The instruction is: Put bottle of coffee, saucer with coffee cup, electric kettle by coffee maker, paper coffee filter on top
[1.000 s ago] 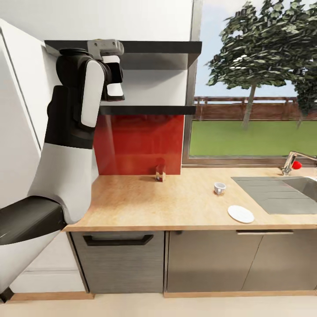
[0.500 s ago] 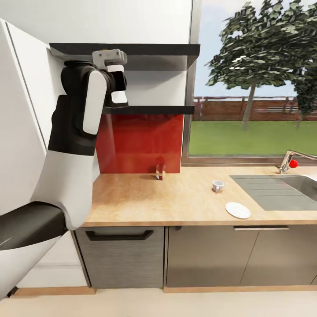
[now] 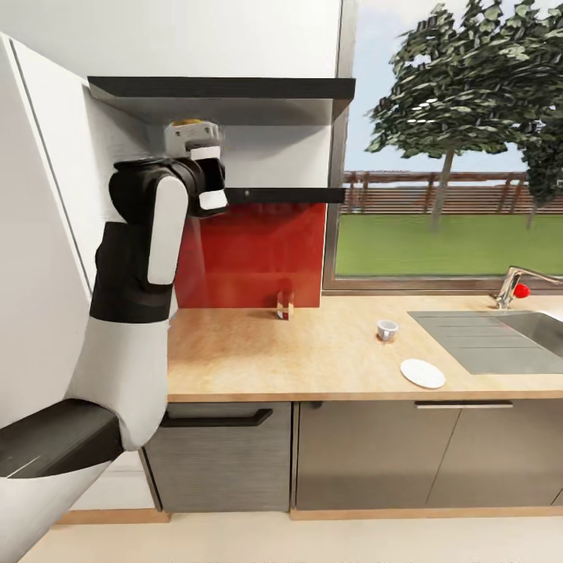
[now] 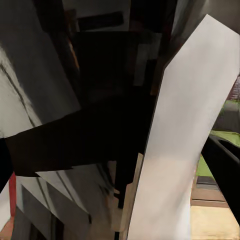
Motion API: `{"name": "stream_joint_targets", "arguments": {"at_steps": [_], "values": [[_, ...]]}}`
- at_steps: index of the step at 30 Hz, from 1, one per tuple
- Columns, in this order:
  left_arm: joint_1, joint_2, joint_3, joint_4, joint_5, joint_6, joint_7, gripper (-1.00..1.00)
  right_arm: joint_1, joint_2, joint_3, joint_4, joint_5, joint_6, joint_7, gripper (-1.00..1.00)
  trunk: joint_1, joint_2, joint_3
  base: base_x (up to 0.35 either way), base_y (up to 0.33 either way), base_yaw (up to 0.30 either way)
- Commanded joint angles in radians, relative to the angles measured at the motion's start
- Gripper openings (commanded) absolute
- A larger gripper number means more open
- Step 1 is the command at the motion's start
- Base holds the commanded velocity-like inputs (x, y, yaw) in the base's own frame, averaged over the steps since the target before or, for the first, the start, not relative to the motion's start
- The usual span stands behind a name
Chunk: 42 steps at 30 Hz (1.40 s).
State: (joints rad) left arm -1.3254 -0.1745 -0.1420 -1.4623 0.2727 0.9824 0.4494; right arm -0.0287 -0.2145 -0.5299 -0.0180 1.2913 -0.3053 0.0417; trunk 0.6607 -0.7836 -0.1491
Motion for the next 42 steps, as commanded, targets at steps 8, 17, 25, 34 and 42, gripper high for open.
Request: {"name": "stream_joint_targets", "arguments": {"at_steps": [8, 17, 25, 34, 42], "values": [[0.282, 0.0, -0.112, -0.058, 0.004, -0.193, 0.017, -1.0, 0.0, 0.0, -0.008, -0.001, 0.005, -0.003, 0.004, 1.0, 0.0, -0.001, -0.002, 0.0, 0.0, 0.0], [0.438, 0.0, -0.127, -0.059, 0.002, -0.326, 0.014, -1.0, 0.0, 0.0, -0.008, 0.0, 0.006, -0.003, 0.004, 1.0, 0.0, -0.001, -0.002, 0.0, 0.0, 0.0], [0.463, 0.0, -0.183, -0.059, 0.002, -0.34, 0.015, -1.0, 0.0, 0.0, -0.007, 0.0, 0.006, -0.003, 0.004, 1.0, 0.0, -0.001, -0.002, 0.0, 0.0, 0.0], [0.543, 0.026, -0.194, -0.057, 0.002, -0.424, 0.014, -1.0, 0.0, 0.0, -0.006, 0.0, 0.006, -0.005, 0.004, 1.0, 0.0, -0.001, -0.002, 0.0, 0.0, 0.0], [0.603, 0.027, -0.194, -0.05, 0.002, -0.427, 0.015, -1.0, 0.0, 0.0, -0.007, -0.001, 0.007, -0.005, -0.052, 1.0, 0.0, -0.001, -0.002, 0.0, 0.0, 0.0]]}}
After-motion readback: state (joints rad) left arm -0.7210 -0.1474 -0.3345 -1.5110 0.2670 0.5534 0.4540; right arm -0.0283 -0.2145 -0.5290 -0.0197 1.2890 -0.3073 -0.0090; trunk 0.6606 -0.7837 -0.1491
